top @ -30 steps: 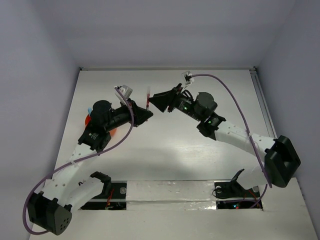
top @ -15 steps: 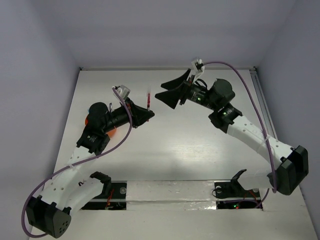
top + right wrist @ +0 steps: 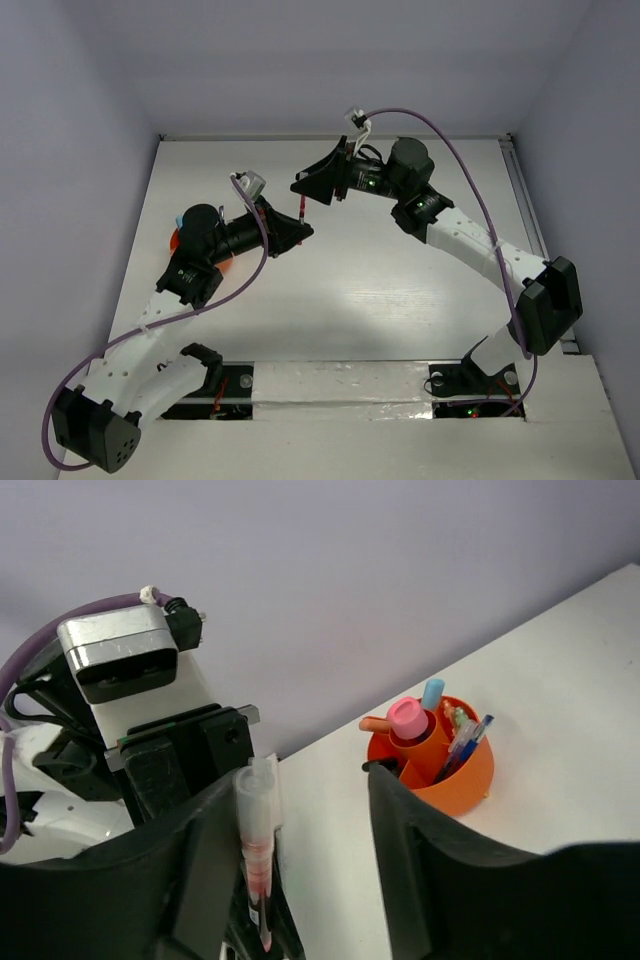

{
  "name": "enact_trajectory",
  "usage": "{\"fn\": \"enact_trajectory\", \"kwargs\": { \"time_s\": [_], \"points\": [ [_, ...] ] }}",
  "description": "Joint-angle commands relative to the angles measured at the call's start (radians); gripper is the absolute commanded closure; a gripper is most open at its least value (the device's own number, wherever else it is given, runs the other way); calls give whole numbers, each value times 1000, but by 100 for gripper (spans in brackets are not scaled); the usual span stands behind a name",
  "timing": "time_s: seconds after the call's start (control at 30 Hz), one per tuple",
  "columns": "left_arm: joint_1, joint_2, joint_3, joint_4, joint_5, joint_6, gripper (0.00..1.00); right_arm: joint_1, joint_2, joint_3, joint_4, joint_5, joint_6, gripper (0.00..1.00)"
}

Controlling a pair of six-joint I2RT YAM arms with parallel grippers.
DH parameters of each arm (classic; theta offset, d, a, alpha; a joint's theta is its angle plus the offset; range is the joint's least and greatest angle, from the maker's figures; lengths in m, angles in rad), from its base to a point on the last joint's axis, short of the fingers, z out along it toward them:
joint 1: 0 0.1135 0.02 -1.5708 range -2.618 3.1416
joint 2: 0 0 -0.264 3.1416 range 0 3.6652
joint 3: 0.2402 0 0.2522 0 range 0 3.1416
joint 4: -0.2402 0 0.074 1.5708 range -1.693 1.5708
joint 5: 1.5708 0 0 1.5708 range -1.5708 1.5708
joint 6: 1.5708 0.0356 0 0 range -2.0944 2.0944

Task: Sort the stationery into containers
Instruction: Close the pen cap on the pen.

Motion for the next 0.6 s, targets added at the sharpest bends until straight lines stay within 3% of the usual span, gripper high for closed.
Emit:
{"fn": "enact_trajectory", "kwargs": {
  "time_s": [0.0, 0.13, 0.2, 0.23, 0.3, 0.57],
  "points": [
    [-3, -3, 5, 58, 19, 6, 100, 1, -14, 43, 44, -36, 21, 45],
    [-12, -6, 5, 58, 11, 5, 100, 1, -7, 32, 54, -41, 30, 55],
    [-12, -6, 4, 58, 10, 5, 100, 1, -6, 26, 67, -44, 40, 53],
    [-12, -5, 2, 58, 10, 5, 100, 1, -4, 24, 67, -45, 41, 46],
    [-12, -5, 2, 56, 7, 5, 100, 1, -3, 23, 77, -47, 47, 44],
    [-21, -3, 2, 53, -7, 5, 100, 1, -12, 20, 85, -47, 55, 72]
  ]
}}
